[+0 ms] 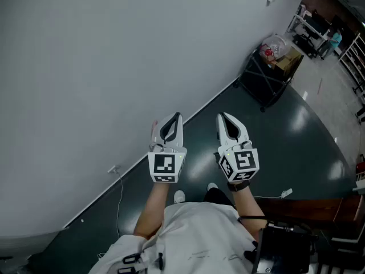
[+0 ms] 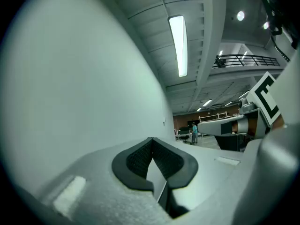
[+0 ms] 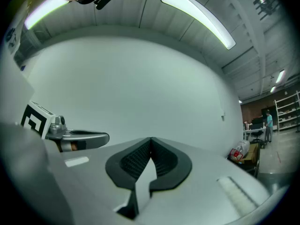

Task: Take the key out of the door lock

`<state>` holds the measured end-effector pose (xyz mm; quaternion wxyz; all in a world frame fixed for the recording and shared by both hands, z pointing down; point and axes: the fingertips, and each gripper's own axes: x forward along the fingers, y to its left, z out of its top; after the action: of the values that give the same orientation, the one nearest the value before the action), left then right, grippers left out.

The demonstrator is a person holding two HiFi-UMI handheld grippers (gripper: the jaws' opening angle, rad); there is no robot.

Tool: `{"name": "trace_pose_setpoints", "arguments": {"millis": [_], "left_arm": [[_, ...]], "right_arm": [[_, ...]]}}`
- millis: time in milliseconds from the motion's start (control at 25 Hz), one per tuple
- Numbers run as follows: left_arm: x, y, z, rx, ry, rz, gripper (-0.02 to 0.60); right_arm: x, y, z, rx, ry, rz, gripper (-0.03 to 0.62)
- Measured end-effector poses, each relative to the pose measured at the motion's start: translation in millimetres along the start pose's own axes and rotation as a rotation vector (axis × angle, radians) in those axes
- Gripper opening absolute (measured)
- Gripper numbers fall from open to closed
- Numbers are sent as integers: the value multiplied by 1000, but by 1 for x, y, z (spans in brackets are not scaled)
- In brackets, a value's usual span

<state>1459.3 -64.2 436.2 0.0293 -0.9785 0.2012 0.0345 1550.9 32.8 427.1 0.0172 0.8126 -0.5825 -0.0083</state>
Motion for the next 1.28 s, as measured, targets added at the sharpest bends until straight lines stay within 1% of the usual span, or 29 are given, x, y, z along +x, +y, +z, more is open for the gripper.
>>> {"name": "trace_pose_setpoints", "arguments": {"millis": [120, 200, 280, 320, 480, 600, 640, 720, 800, 880, 960, 1040, 1120, 1160, 1280], "left_arm": [[6, 15, -11, -5, 36, 34, -2], [7, 23, -14, -33, 43, 53, 0], [3, 34, -12, -72, 35, 91, 2], [0, 40, -9, -78, 31, 125, 2], [-8, 54, -7, -29, 50, 273, 5], [-17, 53, -22, -55, 94, 358, 6], [-23, 56, -27, -62, 107, 397, 6], [-43, 68, -33, -74, 120, 495, 6], [-69, 86, -37, -84, 138, 595, 6], [-99, 105, -42, -96, 179, 685, 5], [-133, 120, -42, -118, 182, 764, 3], [-169, 131, -36, -106, 147, 828, 3], [-210, 137, -28, -73, 123, 903, 2], [-234, 138, -22, -75, 99, 948, 2], [-312, 137, 6, -111, -44, 1070, 2]], "right_arm": [[22, 11, -1, -26, -11, 48, 5], [35, 17, -1, -25, -22, 89, 5], [51, 23, -1, 4, -28, 148, 5], [59, 26, -1, 25, -29, 179, 5], [84, 38, -8, 67, -27, 303, 5], [91, 54, -23, 75, 1, 413, 5], [96, 63, -28, 75, 12, 458, 5], [107, 91, -36, 77, 32, 568, 4], [119, 128, -37, 117, 45, 691, 5], [122, 170, -30, 168, 46, 819, 5], [115, 216, -22, 172, 33, 940, 5], [105, 261, -18, 186, 34, 1043, 5], [90, 304, -15, 234, 55, 1144, 5], [80, 326, -12, 262, 69, 1203, 5], [52, 398, 0, 333, 97, 1386, 5]]}}
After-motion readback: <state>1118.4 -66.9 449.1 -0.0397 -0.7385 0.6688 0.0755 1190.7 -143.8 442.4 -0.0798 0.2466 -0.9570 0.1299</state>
